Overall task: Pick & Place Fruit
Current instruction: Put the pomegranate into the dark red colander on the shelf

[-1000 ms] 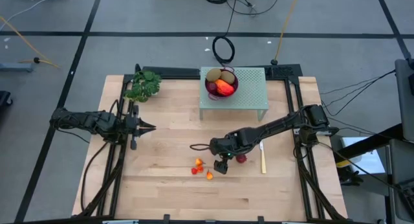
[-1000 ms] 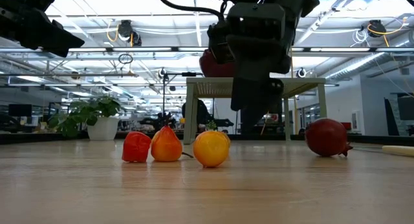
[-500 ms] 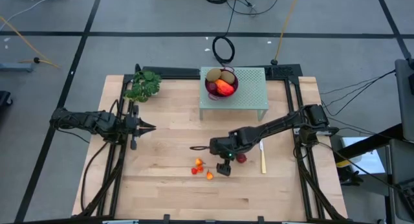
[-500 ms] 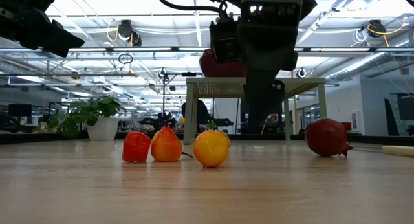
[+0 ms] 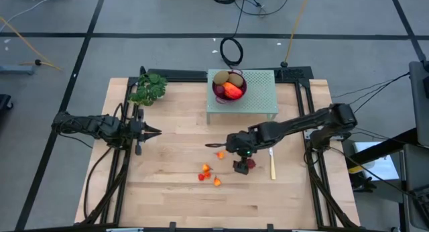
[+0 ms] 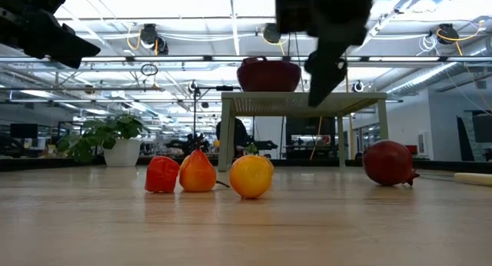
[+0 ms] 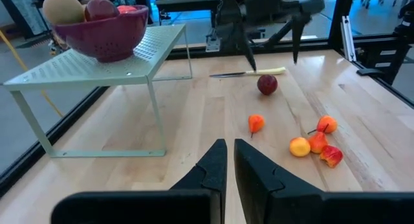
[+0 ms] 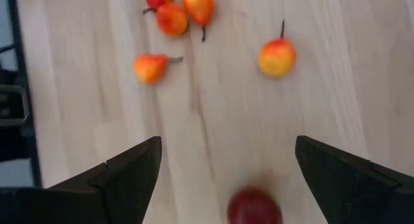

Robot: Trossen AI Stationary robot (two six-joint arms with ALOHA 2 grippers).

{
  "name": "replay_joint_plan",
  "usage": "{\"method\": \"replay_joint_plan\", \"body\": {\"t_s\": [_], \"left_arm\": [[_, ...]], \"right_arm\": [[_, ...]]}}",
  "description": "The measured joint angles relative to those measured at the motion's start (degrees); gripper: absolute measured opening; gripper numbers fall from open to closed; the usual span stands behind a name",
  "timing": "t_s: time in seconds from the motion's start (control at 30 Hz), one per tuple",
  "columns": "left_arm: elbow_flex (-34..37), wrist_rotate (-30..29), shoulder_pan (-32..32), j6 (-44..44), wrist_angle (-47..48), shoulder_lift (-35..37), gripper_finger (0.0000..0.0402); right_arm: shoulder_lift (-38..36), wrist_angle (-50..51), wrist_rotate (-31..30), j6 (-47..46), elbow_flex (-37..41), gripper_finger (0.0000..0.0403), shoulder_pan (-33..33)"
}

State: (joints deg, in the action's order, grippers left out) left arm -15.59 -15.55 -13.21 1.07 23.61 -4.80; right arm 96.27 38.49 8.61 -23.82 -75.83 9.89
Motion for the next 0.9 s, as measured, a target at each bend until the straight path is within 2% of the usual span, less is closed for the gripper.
{"method": "replay_joint_plan", "body": {"t_s": [0.23, 0.47, 0.63, 0.77, 0.9], "left_arm": [[0.0, -0.6, 0.0, -0.3, 0.1, 0.0, 0.0033], [0.0, -2.8, 0.0, -0.3, -0.2, 0.0, 0.0033], [0.0, -3.0, 0.0, -0.6, -0.3, 0.0, 0.0033], [0.0, -3.0, 0.0, -1.5, -0.3, 0.0, 0.0033], [0.0, -3.0, 0.0, -2.7, -0.3, 0.0, 0.0033]], "right_arm": [[-4.3, 7.8, -3.1, 2.1, 0.0, 0.035, 3.1], [-4.4, 15.8, -8.0, 2.1, 0.0, 0.035, 7.2], [-3.0, 16.2, -13.2, 3.7, 0.0, 0.035, 9.0], [-1.9, 16.1, -13.0, 5.0, 0.6, 0.035, 9.2], [-1.9, 13.1, -12.7, 4.8, 4.7, 0.035, 9.4]]}}
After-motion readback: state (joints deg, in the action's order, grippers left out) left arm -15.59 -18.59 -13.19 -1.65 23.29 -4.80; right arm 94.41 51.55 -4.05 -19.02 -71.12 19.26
